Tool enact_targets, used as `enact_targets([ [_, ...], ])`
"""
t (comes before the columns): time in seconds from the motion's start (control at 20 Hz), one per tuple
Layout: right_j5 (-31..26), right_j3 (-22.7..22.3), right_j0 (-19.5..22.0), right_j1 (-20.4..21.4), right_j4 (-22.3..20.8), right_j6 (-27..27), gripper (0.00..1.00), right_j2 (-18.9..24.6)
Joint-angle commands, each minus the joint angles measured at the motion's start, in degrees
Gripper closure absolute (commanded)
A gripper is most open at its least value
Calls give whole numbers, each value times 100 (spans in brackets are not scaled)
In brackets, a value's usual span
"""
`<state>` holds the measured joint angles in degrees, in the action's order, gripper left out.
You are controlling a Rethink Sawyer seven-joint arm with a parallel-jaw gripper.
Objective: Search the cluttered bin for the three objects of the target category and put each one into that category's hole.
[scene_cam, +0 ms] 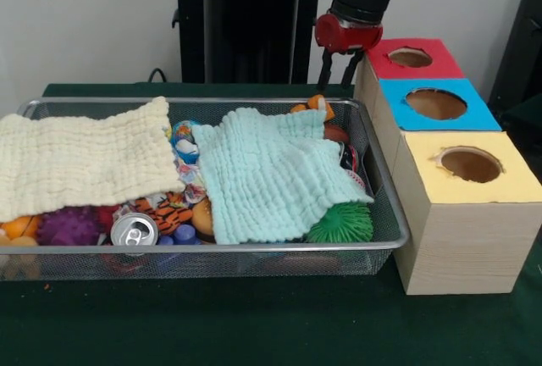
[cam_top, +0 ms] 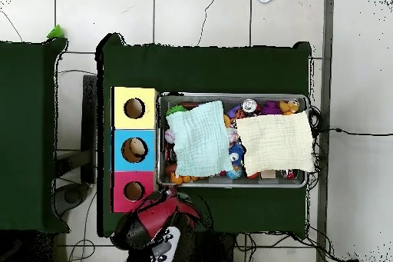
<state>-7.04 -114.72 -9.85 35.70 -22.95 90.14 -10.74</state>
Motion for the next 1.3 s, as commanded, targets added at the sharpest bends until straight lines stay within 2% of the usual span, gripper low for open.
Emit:
enact_targets([
  [0.05,390,904,-247,-980,396,1143,0,172],
  [0.45,254,1271,-779,-1218,719,1166,0,129],
  [0.5,225,1079,-639,-965,618,1061,0,174],
  [0.9,-112,1121,-834,-822,828,1050,0,390],
  [1.05,-315,1010,-718,-677,904,978,0,647],
  [1.3,-439,551,-349,-245,917,837,0,1113],
])
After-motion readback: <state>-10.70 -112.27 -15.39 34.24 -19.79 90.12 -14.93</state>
